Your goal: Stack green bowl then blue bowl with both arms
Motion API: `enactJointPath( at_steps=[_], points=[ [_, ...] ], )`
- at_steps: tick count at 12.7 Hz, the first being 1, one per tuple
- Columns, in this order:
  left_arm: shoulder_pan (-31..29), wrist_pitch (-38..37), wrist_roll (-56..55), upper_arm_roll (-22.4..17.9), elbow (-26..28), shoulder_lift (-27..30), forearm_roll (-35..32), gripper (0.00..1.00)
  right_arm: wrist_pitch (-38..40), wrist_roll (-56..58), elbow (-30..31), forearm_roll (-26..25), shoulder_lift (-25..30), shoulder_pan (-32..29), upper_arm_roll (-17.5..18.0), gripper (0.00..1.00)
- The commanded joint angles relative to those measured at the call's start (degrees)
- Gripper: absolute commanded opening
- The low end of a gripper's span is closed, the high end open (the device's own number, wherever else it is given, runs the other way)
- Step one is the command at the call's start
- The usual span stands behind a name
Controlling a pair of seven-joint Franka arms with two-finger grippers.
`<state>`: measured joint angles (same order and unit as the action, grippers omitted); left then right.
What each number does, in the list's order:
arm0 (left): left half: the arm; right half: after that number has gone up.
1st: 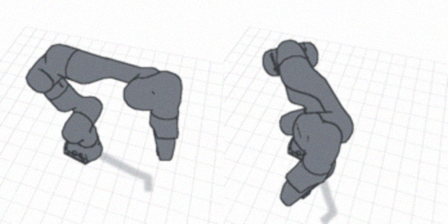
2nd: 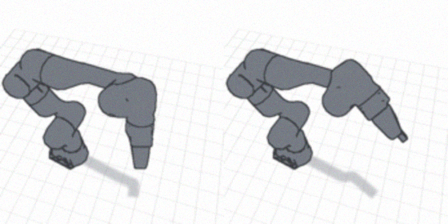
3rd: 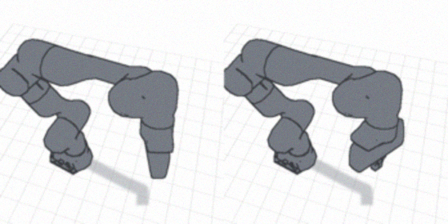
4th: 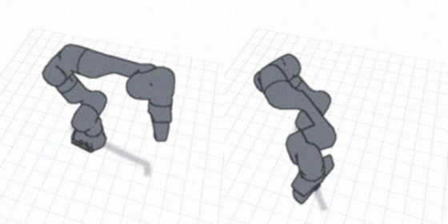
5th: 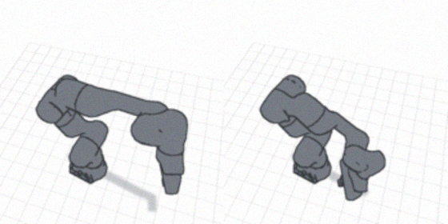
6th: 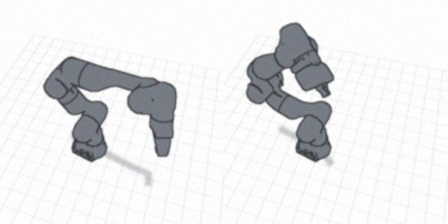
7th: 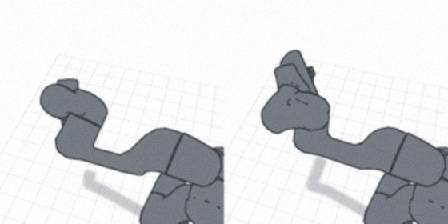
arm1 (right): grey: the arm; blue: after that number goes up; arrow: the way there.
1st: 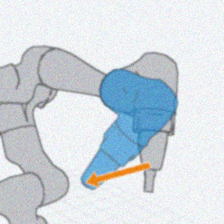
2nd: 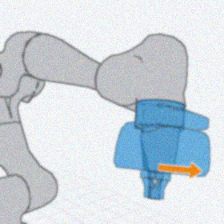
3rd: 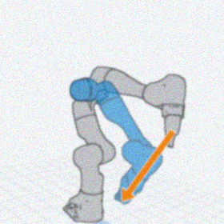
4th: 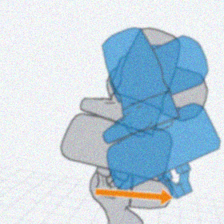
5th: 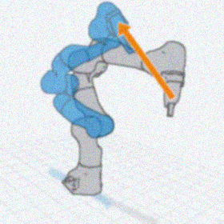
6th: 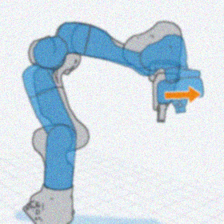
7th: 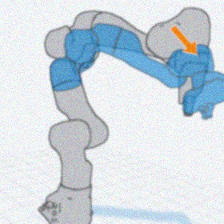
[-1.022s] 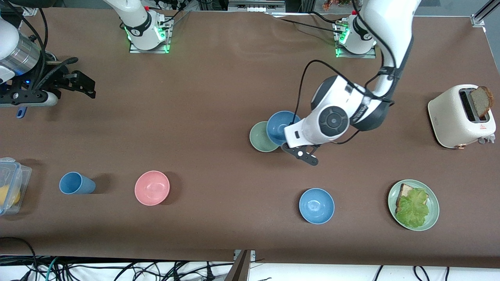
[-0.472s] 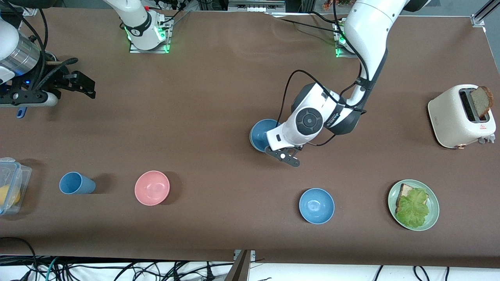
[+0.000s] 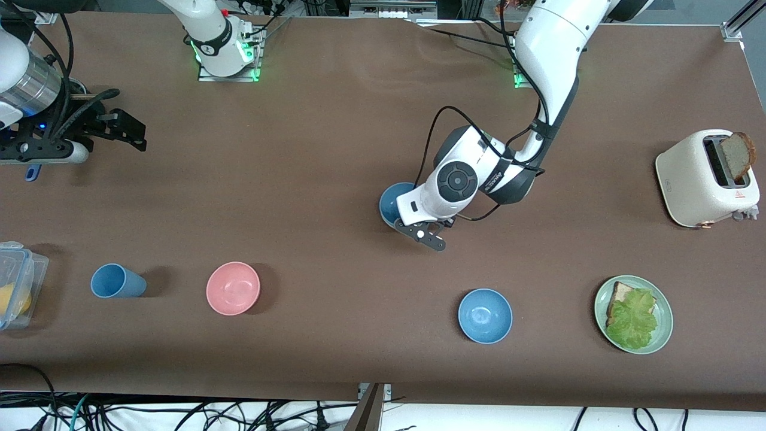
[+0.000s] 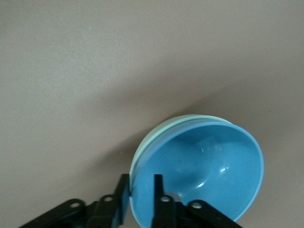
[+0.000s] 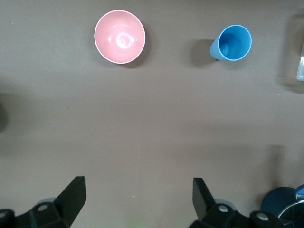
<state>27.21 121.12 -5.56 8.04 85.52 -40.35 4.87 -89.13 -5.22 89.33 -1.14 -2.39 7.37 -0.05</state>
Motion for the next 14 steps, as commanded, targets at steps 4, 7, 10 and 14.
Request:
enactJointPath(
  at_steps=[4,7,10,14],
  points=[
    [-0.7,-8.4,-0.2,-2.7,0.3,6.6,0.4,1.00,0.6,0.1,-1.0,-0.4,-0.3,0.0,0.0,0.99],
    [-4.3,-19.7,-0.1,-6.5,0.3,13.8,0.4,1.00,0.5,0.1,-1.0,-0.4,-0.4,-0.1,0.0,0.99],
    [-11.6,-23.5,-0.3,-7.2,-0.1,19.4,0.3,1.00,0.4,0.1,-1.0,-0.4,-0.4,-0.1,0.0,0.99],
    [-14.4,-32.7,0.7,-7.2,-0.3,29.5,-9.8,1.00,0.4,0.1,-1.0,-0.4,-0.4,-0.1,0.0,0.99]
  ],
)
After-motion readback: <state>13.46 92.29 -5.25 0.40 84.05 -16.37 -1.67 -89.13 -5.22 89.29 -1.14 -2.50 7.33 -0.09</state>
